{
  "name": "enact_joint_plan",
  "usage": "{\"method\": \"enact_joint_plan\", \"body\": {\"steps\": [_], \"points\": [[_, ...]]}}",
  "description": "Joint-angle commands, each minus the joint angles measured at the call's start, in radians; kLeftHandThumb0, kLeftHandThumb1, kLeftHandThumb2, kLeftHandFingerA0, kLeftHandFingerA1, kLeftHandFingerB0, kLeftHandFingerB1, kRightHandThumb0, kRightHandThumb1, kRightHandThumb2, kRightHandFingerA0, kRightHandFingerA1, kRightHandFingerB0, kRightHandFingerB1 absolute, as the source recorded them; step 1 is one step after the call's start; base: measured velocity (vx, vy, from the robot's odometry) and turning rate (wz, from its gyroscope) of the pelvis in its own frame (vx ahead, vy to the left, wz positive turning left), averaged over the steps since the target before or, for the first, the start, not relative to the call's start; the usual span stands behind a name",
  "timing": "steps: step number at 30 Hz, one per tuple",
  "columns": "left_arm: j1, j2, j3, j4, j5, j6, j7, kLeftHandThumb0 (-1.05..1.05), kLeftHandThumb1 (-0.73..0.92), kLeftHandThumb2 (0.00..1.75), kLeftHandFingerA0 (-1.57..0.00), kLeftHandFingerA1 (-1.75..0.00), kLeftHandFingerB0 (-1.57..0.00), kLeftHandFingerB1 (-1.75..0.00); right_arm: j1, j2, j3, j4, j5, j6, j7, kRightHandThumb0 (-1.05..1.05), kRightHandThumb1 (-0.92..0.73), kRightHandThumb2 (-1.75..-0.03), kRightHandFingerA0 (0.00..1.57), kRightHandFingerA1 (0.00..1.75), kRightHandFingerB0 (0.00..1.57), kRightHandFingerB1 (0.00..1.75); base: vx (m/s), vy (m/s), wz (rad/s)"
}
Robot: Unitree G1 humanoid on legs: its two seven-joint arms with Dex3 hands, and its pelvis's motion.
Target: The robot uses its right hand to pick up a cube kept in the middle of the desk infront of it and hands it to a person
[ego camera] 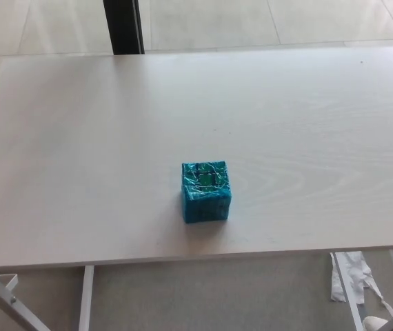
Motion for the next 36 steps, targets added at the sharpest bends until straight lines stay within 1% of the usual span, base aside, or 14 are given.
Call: {"method": "enact_joint_plan", "body": {"steps": [1, 2, 3, 5, 6, 10, 13, 15, 20, 21, 25, 27, 29, 36], "points": [[0.002, 0.011, 0.023, 0.012, -0.037, -0.034, -0.035, -0.64, 0.59, 0.58, -0.61, -0.55, -0.58, -0.43, 0.005, 0.01, -0.073, 0.0, 0.089, -0.063, 0.029, -0.56, -0.58, -0.58, 0.63, 0.84, 0.26, 0.32, 0.0, 0.0, 0.0], [-0.002, 0.01, 0.034, 0.013, -0.049, -0.015, -0.035, -0.63, 0.58, 0.58, -0.61, -0.55, -0.58, -0.43, 0.007, 0.019, -0.093, -0.008, 0.103, -0.061, 0.022, -0.64, -0.48, -0.82, 0.55, 0.79, 0.21, 0.44, 0.0, 0.0, 0.0], [0.0, 0.01, 0.034, 0.011, -0.047, -0.018, -0.039, -0.65, 0.59, 0.58, -0.62, -0.56, -0.58, -0.42, 0.006, 0.028, -0.113, -0.015, 0.116, -0.055, 0.013, -0.54, -0.57, -0.58, 0.66, 1.11, 0.27, 0.33, 0.0, 0.0, 0.0], [-0.002, 0.01, 0.039, 0.006, -0.051, -0.021, -0.04, -0.66, 0.6, 0.58, -0.64, -0.58, -0.55, -0.41, 0.009, 0.055, -0.173, -0.04, 0.153, -0.06, -0.042, -0.5, -0.55, -0.58, 0.75, 0.88, 0.35, 0.33, 0.0, 0.0, 0.0], [-0.003, 0.014, 0.049, 0.002, -0.061, -0.019, -0.04, -0.68, 0.48, 0.9, -0.58, -0.63, -0.46, -0.53, 0.006, 0.069, -0.209, -0.054, 0.167, -0.081, -0.093, -0.61, -0.44, -0.79, 0.87, 1.08, 0.32, 0.47, 0.0, 0.0, 0.0], [-0.005, 0.019, 0.094, 0.004, -0.094, -0.029, -0.043, -0.7, 0.6, 0.59, -0.63, -0.51, -0.55, -0.4, -0.034, 0.107, -0.323, -0.094, 0.221, -0.118, -0.153, -0.54, -0.53, -0.58, 0.88, 1.41, 0.44, 0.38, 0.0, 0.0, 0.0], [-0.026, 0.02, 0.129, 0.001, -0.115, -0.028, -0.044, -0.71, 0.6, 0.59, -0.69, -0.52, -0.61, -0.43, -0.074, 0.128, -0.436, -0.229, 0.313, -0.131, -0.133, -0.55, -0.44, -0.8, 0.95, 1.16, 0.38, 0.49, 0.0, 0.0, 0.0], [-0.036, 0.018, 0.115, -0.001, -0.097, -0.028, -0.036, -0.65, 0.6, 0.59, -0.69, -0.51, -0.6, -0.42, -0.108, 0.136, -0.467, -0.394, 0.368, -0.101, -0.109, -0.58, -0.56, -0.58, 0.63, 0.46, 0.31, 0.31, 0.0, 0.0, 0.0], [-0.04, 0.009, 0.085, -0.003, -0.069, -0.048, -0.043, -0.69, 0.58, 0.58, -0.75, -0.58, -0.71, -0.47, -0.222, 0.116, -0.429, -0.686, 0.378, 0.025, -0.123, -0.79, -0.42, -0.84, 0.48, 0.58, 0.24, 0.47, 0.0, 0.0, 0.0], [-0.039, 0.007, 0.082, -0.003, -0.066, -0.048, -0.04, -0.7, 0.57, 0.58, -0.74, -0.6, -0.71, -0.46, -0.23, 0.122, -0.416, -0.753, 0.376, 0.049, -0.131, -0.76, -0.52, -0.57, 0.45, 0.56, 0.3, 0.4, 0.0, 0.0, 0.0], [-0.035, 0.012, 0.061, -0.006, -0.049, -0.044, -0.037, -0.67, 0.59, 0.58, -0.68, -0.57, -0.66, -0.46, -0.301, 0.111, -0.319, -0.937, 0.336, 0.1, -0.119, -0.85, -0.45, -0.7, 0.34, 0.6, 0.27, 0.49, 0.0, 0.0, 0.0], [-0.029, 0.011, 0.059, -0.008, -0.05, -0.053, -0.044, -0.66, 0.59, 0.58, -0.64, -0.55, -0.65, -0.46, -0.362, 0.099, -0.258, -1.004, 0.313, 0.145, -0.112, -0.69, -0.57, -0.58, 0.22, 0.4, 0.23, 0.3, 0.0, 0.0, 0.0], [-0.034, 0.009, 0.059, -0.007, -0.053, -0.039, -0.037, -0.67, 0.58, 0.58, -0.7, -0.56, -0.68, -0.45, -0.467, 0.1, -0.149, -1.09, 0.239, 0.163, -0.112, -0.37, -0.36, -0.96, 0.02, 0.51, 0.0, 0.49, 0.0, 0.0, 0.0], [-0.042, 0.007, 0.047, -0.002, -0.049, -0.031, -0.023, -0.67, 0.58, 0.58, -0.69, -0.55, -0.66, -0.44, -0.598, 0.1, -0.016, -1.148, 0.21, 0.21, -0.063, -0.37, -0.34, -0.94, 0.02, 0.51, 0.0, 0.49, 0.0, 0.0, 0.0]]}}
